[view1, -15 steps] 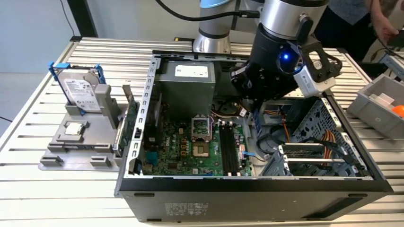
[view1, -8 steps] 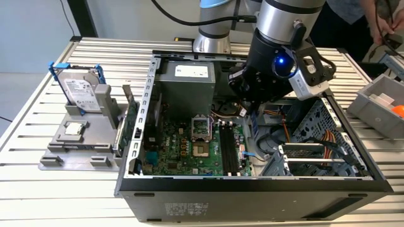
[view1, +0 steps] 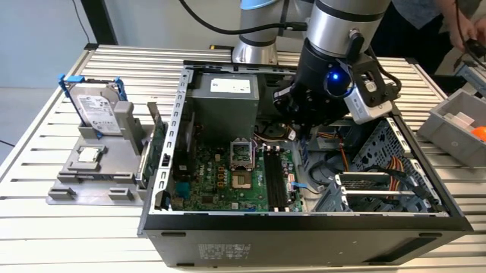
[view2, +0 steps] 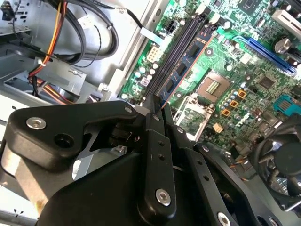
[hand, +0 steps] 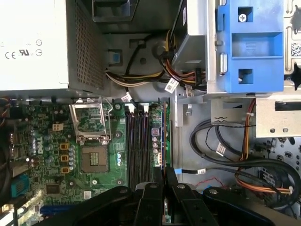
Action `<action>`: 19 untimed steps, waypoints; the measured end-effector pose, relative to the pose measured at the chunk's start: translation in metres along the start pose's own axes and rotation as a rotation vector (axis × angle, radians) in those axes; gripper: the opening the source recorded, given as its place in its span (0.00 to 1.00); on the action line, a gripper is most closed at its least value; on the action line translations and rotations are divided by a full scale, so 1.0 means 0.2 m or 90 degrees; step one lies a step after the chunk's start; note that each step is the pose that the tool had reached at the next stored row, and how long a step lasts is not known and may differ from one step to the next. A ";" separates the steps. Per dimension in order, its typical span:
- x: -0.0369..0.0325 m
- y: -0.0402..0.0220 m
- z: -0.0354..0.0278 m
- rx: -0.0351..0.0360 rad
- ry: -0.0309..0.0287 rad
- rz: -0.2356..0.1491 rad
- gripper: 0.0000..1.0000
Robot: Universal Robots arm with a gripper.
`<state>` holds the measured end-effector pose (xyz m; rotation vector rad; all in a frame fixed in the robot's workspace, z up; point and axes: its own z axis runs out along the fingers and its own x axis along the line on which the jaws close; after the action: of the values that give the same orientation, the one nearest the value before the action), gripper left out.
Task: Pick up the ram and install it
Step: 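Insert the ram into the slot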
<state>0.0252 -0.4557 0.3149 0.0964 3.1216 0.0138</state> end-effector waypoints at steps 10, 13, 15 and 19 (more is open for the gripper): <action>0.020 -0.002 0.060 -0.0004 0.0000 0.000 0.00; 0.022 -0.002 0.061 -0.0003 0.0002 0.000 0.00; 0.022 -0.002 0.063 -0.0005 0.0002 0.000 0.00; 0.022 -0.002 0.087 -0.0001 -0.0005 0.000 0.00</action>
<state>0.0210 -0.4557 0.2975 0.0967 3.1209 0.0141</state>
